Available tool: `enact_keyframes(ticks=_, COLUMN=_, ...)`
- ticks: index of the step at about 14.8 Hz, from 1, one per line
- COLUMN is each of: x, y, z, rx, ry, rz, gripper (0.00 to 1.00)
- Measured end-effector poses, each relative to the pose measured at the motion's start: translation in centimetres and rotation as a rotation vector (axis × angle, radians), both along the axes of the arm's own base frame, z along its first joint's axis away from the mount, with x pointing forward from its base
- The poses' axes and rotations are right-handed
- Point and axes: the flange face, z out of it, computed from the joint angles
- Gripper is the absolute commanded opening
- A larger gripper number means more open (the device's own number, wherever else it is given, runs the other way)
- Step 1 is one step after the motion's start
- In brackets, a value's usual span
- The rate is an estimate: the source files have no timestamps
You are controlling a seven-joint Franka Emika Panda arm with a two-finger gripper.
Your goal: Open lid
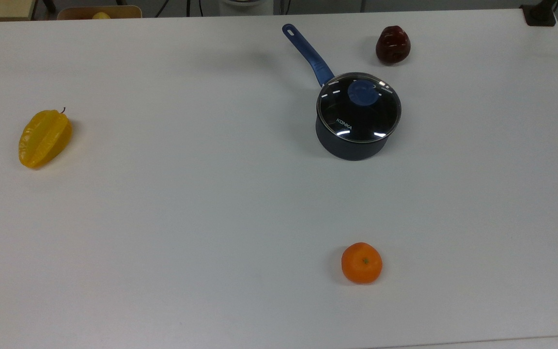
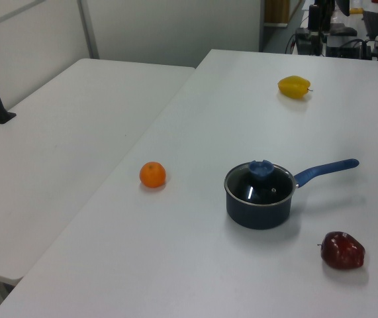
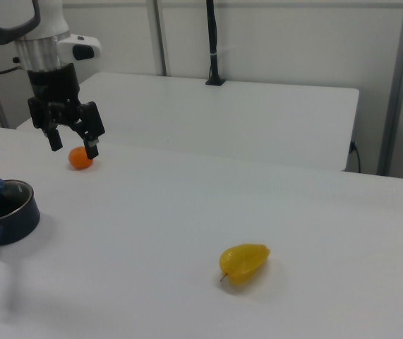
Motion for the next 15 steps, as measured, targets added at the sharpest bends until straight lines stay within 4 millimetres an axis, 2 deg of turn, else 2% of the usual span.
enact_keyframes(ticks=7, x=0.0, y=0.5, z=0.0, rx=0.017, ry=-0.001, rz=0.005, gripper=1.0)
enact_keyframes(ticks=10, x=0.5, y=1.5, z=0.1, rx=0.045, ry=-0.036, rz=0.02, gripper=1.0)
enact_keyframes(ticks=12, x=1.0, y=3.6, z=-0.1, rx=0.068, ry=-0.058, rz=0.059, gripper=1.0)
enact_keyframes(ticks=15, x=1.4, y=9.7, z=-1.0, rx=0.078, ry=-0.06, rz=0.168, gripper=1.0)
